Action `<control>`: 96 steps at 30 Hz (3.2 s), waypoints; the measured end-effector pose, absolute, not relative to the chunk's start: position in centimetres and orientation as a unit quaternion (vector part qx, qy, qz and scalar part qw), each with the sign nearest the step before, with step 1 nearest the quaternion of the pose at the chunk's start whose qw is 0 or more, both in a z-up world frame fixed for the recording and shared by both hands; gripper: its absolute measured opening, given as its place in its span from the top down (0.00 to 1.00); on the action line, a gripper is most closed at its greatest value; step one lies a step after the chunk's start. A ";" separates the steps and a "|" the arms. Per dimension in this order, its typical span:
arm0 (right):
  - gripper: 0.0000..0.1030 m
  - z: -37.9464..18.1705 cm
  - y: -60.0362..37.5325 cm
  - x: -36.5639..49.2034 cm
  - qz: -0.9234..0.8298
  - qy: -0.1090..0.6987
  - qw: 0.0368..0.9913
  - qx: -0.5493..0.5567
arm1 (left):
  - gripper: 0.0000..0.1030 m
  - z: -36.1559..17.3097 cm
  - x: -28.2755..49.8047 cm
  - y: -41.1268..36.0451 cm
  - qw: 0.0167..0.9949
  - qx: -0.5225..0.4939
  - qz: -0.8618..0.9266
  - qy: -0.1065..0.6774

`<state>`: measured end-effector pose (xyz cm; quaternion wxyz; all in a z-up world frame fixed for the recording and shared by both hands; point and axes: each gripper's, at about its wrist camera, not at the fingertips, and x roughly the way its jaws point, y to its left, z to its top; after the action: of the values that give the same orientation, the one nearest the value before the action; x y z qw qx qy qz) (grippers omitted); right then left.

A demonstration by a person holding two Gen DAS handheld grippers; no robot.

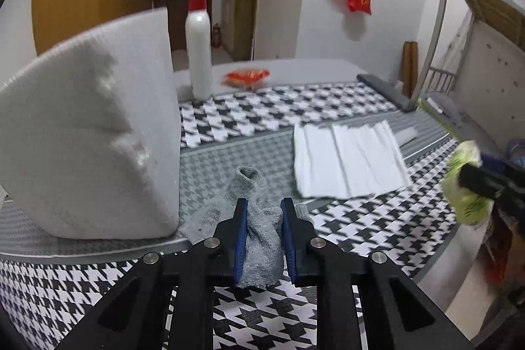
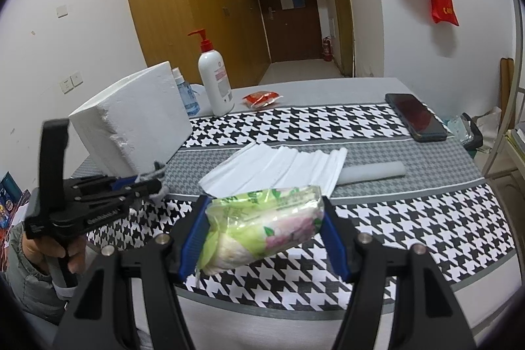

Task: Organize soft objects
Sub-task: 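Carry the sock and the packet over the white foam box with both grippers, then lower the grey sock into the foam box and open the left gripper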

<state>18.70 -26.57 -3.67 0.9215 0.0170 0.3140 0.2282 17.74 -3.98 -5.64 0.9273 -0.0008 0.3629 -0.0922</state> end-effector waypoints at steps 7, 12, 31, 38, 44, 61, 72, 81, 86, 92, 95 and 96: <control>0.34 -3.2 -25.0 18.4 0.234 0.307 0.922 0.012 | 0.80 -3.3 16.4 -3.9 0.938 0.006 -0.105 0.329; 0.34 -2.4 -23.8 18.1 0.235 0.300 0.925 0.004 | 0.80 -1.9 15.8 -3.5 0.942 0.013 -0.111 0.316; 0.34 1.2 -19.8 17.3 0.242 0.242 0.940 0.004 | 0.80 3.6 13.7 -1.2 0.959 0.000 -0.131 0.251; 0.34 2.5 -19.0 17.7 0.254 0.220 0.942 0.007 | 0.80 5.7 13.5 -0.5 0.967 0.007 -0.122 0.224; 0.34 3.8 -18.8 18.4 0.269 0.193 0.944 0.014 | 0.80 7.4 13.8 0.1 0.974 0.007 -0.105 0.202; 0.34 5.3 -15.6 19.7 0.297 0.170 0.939 0.000 | 0.80 8.5 15.5 3.6 0.981 -0.002 -0.070 0.182; 0.34 6.0 -11.5 20.0 0.338 0.158 0.928 -0.010 | 0.80 8.0 16.1 6.8 0.982 -0.010 -0.031 0.185; 0.34 5.9 -9.1 20.6 0.354 0.166 0.920 -0.013 | 0.80 7.5 16.5 8.6 0.982 -0.006 -0.015 0.188; 0.34 5.7 -8.6 20.5 0.353 0.168 0.920 -0.016 | 0.79 6.9 18.3 9.1 0.980 -0.015 -0.037 0.196; 0.34 5.5 -8.8 20.8 0.342 0.174 0.923 -0.021 | 0.35 5.8 20.0 10.4 0.977 -0.032 -0.046 0.206; 0.34 5.6 -8.7 20.8 0.342 0.175 0.923 -0.022 | 0.24 5.6 19.9 11.1 0.978 -0.043 -0.025 0.201; 0.34 5.7 -8.6 20.8 0.341 0.174 0.924 -0.023 | 0.21 5.6 19.7 11.2 0.979 -0.044 -0.023 0.200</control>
<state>20.80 -8.63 5.71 0.9236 -0.0226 0.1743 0.3407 19.73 11.24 5.63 0.9786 -0.0443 0.1998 -0.0230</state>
